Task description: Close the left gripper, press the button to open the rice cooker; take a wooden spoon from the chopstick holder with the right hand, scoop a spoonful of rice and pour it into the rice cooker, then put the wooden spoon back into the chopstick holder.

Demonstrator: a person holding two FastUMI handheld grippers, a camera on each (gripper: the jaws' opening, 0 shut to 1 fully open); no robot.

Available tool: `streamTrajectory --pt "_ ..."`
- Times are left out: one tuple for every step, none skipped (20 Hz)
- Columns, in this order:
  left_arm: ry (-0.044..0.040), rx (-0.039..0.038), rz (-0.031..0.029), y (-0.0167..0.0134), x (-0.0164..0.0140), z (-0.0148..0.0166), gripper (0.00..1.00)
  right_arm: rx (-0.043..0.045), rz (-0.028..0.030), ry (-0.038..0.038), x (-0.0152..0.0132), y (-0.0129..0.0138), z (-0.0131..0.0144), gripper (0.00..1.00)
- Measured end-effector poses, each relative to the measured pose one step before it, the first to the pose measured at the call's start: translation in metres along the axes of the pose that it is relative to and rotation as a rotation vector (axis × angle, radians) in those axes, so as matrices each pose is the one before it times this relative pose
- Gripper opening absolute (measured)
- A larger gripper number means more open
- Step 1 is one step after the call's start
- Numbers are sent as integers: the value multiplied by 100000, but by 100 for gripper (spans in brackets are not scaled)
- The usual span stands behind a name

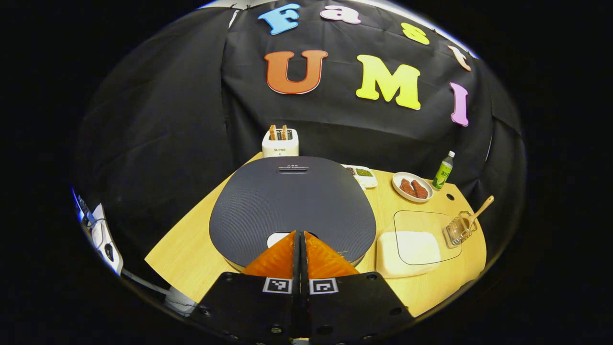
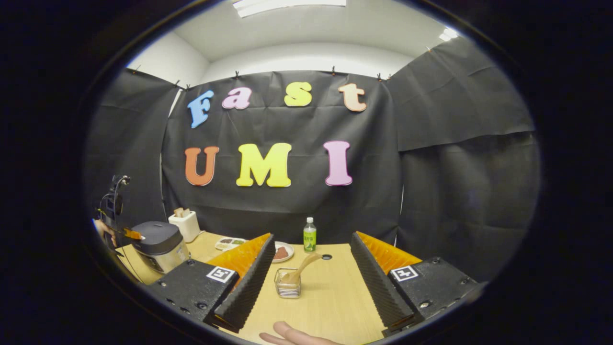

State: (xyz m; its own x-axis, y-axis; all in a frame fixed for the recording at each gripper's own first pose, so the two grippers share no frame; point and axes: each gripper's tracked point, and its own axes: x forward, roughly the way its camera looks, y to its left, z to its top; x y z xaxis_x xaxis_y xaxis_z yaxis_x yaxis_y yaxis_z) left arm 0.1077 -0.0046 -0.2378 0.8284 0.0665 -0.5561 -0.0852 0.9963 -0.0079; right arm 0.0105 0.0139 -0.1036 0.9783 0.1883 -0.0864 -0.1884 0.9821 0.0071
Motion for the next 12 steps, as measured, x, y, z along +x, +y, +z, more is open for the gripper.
streamTrajectory --pt "-2062 -596 922 -23 -241 506 0 14 65 804 -152 -28 -458 94" --pt "-3270 -1195 664 186 -726 716 0 -158 -222 546 -82 -154 -282 100" --pt "-3897 541 1134 -16 -4 574 0 -445 -491 255 -19 -251 -264 100" --pt "-2329 472 1655 25 -428 136 1 -676 -662 141 3 -273 -173 100" --pt "-4448 294 1131 -26 -936 1121 0 -278 -847 -43 3 -289 -101 94" --pt "-5080 1190 1919 -17 -521 930 0 59 -283 55 169 -39 -252 94" --pt "-6881 2399 1724 141 -1380 1742 34 140 -195 494 101 -28 -427 94" --pt "-4366 1153 2576 597 -1305 849 69 -52 -169 813 82 -76 -303 100" --pt "-3650 -472 444 169 -884 747 90 -238 132 760 126 32 -420 100" --pt "-3315 -1331 -1462 -527 -1366 704 93 -263 -152 434 103 -74 -221 94" --pt "-2596 -1859 -2863 -477 -972 353 95 -123 -505 271 217 -244 -157 100" --pt "-1542 -3439 -2252 -274 -852 147 95 -19 -621 222 234 -276 -213 94"
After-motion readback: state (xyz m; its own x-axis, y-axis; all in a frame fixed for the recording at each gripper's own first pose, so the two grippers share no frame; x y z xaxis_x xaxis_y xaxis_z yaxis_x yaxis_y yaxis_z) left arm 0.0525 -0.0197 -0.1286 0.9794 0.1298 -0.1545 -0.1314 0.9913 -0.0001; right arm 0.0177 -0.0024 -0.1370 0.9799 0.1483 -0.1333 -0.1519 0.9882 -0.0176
